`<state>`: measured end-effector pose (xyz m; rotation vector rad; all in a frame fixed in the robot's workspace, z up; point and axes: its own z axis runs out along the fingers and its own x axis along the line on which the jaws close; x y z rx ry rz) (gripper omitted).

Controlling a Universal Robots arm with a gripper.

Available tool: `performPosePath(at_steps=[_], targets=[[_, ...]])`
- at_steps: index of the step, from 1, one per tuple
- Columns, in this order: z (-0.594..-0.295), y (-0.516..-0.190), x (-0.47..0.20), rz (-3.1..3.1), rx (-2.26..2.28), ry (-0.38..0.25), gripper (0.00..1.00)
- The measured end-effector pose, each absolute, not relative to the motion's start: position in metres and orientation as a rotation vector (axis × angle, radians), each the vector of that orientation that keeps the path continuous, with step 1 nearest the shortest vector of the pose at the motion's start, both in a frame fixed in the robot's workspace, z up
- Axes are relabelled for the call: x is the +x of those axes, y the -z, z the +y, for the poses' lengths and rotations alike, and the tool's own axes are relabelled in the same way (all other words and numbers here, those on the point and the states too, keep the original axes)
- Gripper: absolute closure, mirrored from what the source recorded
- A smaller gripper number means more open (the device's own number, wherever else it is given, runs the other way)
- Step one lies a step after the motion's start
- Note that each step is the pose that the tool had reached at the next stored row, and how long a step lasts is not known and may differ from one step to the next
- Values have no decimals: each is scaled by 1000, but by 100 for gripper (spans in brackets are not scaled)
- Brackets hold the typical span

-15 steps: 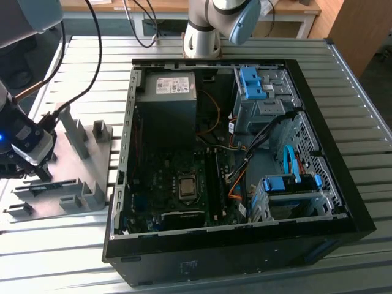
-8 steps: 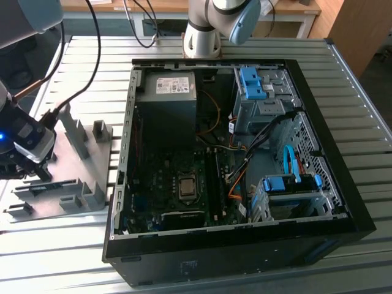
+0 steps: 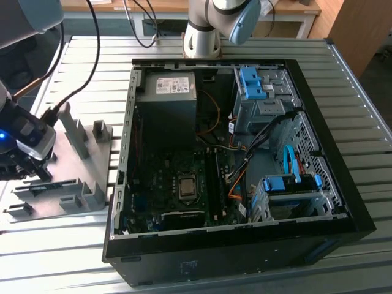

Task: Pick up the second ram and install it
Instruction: 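Pick up the second ram and move it above second insertion slot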

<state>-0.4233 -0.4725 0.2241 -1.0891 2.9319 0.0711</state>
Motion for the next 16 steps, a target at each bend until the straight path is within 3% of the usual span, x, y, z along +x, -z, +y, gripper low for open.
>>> performPosePath(at_steps=[16], targets=[[-473, -224, -423, 2865, -1261, -72, 90]])
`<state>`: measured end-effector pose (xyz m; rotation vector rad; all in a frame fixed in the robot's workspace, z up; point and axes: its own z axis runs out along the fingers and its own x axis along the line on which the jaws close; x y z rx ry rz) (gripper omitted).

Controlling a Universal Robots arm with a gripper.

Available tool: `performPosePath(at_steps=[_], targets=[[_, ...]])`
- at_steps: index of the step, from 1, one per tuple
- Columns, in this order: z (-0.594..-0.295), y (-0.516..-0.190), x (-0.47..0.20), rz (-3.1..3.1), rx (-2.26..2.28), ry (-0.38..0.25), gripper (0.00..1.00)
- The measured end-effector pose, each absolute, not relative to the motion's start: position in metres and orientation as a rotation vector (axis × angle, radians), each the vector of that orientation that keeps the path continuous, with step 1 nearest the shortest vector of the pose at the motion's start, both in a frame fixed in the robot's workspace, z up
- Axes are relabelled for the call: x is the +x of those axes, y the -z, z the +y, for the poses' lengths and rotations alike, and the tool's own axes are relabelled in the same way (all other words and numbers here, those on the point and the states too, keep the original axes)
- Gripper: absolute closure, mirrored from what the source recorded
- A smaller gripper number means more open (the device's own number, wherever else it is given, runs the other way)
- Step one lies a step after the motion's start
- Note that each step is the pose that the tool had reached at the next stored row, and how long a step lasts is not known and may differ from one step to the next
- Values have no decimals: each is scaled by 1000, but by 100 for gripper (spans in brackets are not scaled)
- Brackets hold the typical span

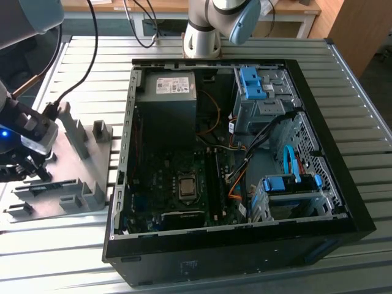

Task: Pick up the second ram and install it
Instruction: 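Pick up the second ram and move it above second insertion slot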

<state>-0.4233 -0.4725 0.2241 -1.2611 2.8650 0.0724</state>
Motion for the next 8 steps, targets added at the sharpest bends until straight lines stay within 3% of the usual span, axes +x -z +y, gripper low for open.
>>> performPosePath(at_steps=[8], targets=[[-473, -224, -423, 2827, -1347, -73, 90]])
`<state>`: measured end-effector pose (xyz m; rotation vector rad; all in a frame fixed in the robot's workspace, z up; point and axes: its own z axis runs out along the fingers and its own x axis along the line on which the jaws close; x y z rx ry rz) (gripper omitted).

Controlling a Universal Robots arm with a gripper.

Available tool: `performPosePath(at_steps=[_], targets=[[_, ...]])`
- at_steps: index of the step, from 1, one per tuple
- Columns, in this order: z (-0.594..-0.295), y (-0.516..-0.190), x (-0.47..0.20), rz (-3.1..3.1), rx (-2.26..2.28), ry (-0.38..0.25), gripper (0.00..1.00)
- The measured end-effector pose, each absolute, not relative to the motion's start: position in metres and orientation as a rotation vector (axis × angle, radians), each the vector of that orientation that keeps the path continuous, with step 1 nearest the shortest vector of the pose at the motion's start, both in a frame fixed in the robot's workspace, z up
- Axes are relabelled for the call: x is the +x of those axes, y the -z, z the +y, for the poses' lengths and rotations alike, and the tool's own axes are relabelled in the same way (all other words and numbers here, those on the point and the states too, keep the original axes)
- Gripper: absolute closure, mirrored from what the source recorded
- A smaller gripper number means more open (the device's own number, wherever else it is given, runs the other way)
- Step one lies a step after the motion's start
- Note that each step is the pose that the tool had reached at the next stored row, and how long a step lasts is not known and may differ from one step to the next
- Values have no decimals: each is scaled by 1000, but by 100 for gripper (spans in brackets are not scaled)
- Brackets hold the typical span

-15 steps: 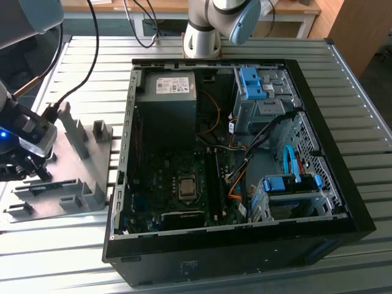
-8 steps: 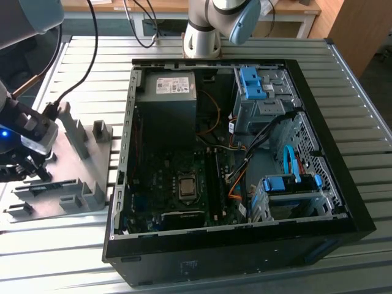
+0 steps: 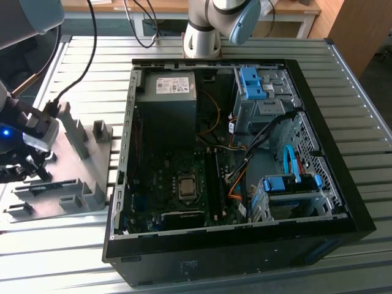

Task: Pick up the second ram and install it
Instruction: 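Pick up the second ram and move it above second insertion slot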

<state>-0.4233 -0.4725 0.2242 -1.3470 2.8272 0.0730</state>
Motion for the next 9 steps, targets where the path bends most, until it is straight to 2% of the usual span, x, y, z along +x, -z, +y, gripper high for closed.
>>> performPosePath(at_steps=[9], targets=[[-473, -224, -423, 2779, -1448, -74, 90]])
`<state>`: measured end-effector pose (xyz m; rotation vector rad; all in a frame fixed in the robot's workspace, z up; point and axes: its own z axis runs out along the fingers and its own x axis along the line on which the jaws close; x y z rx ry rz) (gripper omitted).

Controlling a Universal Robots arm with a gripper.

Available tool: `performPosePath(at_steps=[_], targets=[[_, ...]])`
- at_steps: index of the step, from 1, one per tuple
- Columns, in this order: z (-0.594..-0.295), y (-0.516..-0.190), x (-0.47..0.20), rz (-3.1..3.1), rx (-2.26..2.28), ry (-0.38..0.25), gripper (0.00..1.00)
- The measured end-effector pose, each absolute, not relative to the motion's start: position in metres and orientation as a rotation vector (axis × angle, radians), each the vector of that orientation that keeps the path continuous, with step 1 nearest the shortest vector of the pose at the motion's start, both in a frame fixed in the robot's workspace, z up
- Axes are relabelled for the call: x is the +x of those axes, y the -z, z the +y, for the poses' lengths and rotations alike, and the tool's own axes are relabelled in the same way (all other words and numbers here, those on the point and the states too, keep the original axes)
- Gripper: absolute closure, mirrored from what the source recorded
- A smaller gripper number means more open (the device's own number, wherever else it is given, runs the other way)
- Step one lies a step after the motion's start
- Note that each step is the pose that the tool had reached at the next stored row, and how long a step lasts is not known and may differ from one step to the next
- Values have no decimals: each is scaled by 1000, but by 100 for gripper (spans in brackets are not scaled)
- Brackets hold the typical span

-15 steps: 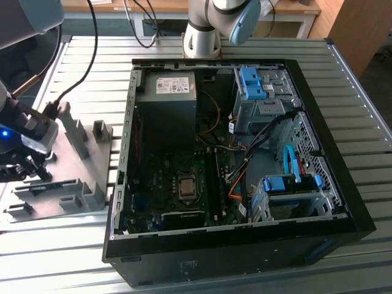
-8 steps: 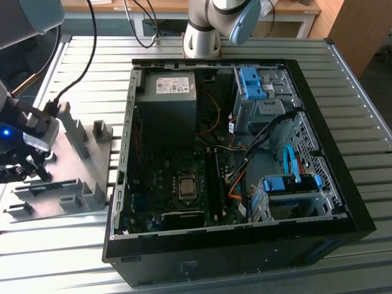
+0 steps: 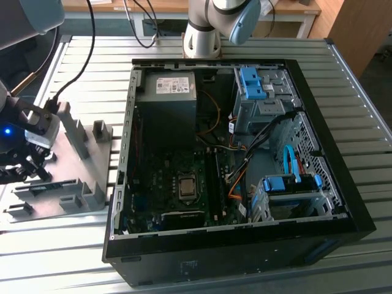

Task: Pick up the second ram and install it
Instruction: 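Pick up the second ram and move it above second insertion slot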

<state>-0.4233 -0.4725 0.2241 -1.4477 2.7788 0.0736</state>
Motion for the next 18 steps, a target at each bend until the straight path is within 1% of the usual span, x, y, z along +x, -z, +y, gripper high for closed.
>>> performPosePath(at_steps=[18], targets=[[-473, -224, -423, 2677, -1634, -74, 90]])
